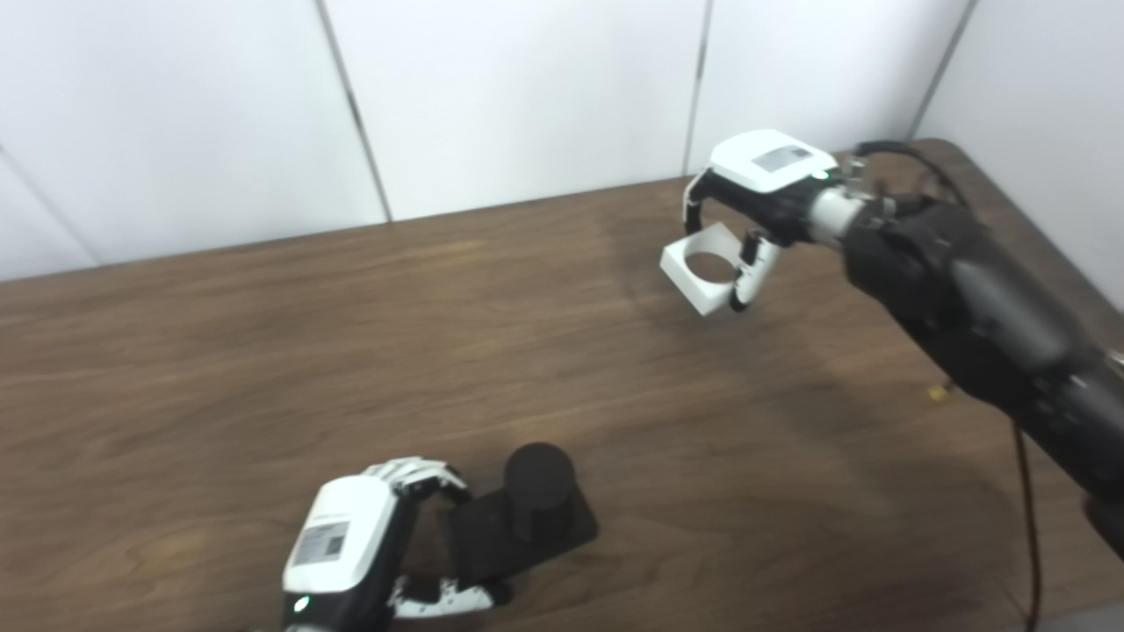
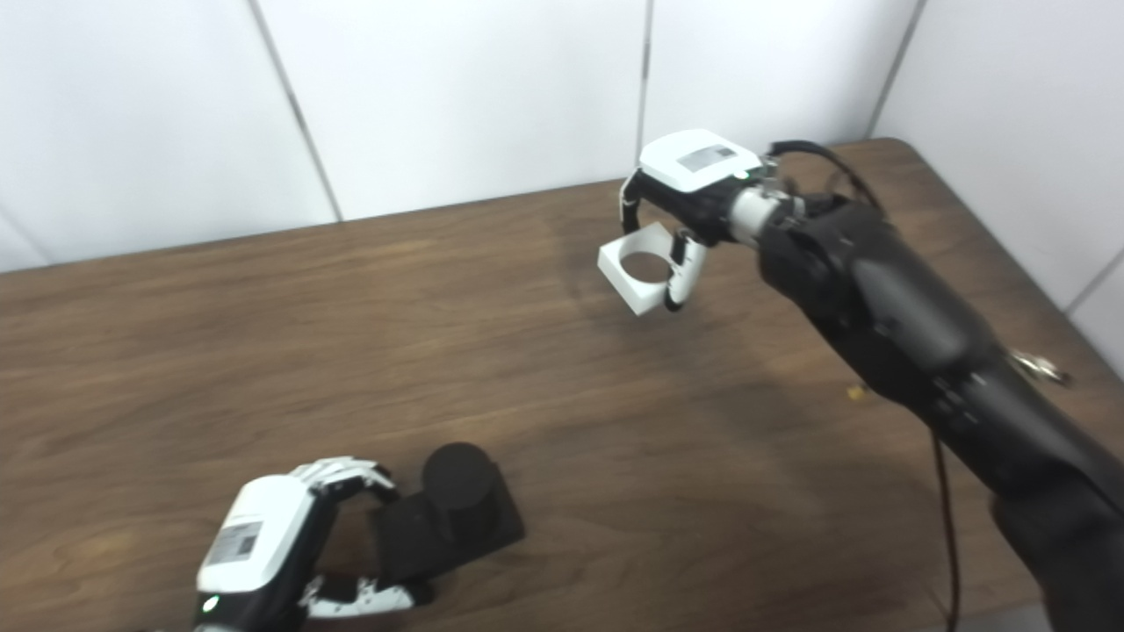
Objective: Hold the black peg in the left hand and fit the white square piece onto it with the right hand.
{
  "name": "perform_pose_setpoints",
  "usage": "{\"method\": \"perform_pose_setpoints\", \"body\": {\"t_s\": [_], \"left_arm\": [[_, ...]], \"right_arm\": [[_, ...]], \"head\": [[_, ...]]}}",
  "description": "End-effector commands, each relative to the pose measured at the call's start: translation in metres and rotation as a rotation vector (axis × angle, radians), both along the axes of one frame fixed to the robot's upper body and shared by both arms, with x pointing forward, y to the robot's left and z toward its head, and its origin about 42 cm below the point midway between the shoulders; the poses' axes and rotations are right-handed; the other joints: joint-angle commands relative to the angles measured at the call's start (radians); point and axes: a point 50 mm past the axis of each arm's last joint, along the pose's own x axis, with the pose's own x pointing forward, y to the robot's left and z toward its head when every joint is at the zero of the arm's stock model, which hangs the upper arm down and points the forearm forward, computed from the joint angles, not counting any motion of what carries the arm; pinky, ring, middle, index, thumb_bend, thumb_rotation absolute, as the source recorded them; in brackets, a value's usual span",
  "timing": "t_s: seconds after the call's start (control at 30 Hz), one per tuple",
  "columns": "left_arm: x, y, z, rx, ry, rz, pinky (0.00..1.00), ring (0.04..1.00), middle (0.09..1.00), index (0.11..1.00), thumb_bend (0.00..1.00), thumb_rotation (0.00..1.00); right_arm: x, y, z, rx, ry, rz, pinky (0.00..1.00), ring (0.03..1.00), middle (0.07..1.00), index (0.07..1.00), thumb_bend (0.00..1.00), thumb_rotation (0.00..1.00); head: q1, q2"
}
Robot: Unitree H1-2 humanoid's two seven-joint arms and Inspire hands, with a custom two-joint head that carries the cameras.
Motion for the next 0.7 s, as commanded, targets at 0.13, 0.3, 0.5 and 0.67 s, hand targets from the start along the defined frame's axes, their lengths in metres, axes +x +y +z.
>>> {"method": "perform_pose_setpoints", "body": {"t_s": [0.13,0.3,0.5,0.67], "left_arm": [[-0.001,-0.016,-0.005,0.023,0.057,-0.038,0.78,0.791,0.736,0.486,0.52,0.04],[-0.001,-0.021,-0.003,0.026,0.051,-0.034,0.78,0.793,0.734,0.486,0.52,0.05],[-0.001,-0.025,0.001,0.026,0.037,-0.035,0.77,0.790,0.731,0.485,0.52,0.05],[0.000,-0.026,0.003,0.026,0.035,-0.033,0.77,0.791,0.732,0.485,0.52,0.05]], "right_arm": [[-0.039,0.028,0.040,0.014,-0.055,0.153,0.78,0.860,0.761,0.485,0.52,0.13],[-0.070,0.054,0.057,0.064,-0.035,0.248,0.79,0.867,0.756,0.485,0.52,0.13],[-0.091,0.073,0.070,0.082,-0.031,0.325,0.79,0.860,0.753,0.485,0.52,0.13],[-0.101,0.088,0.068,0.091,-0.023,0.386,0.77,0.856,0.746,0.484,0.52,0.13]], "head": [[0.037,0.012],[0.055,0.034],[0.059,0.057],[0.060,0.070]]}}
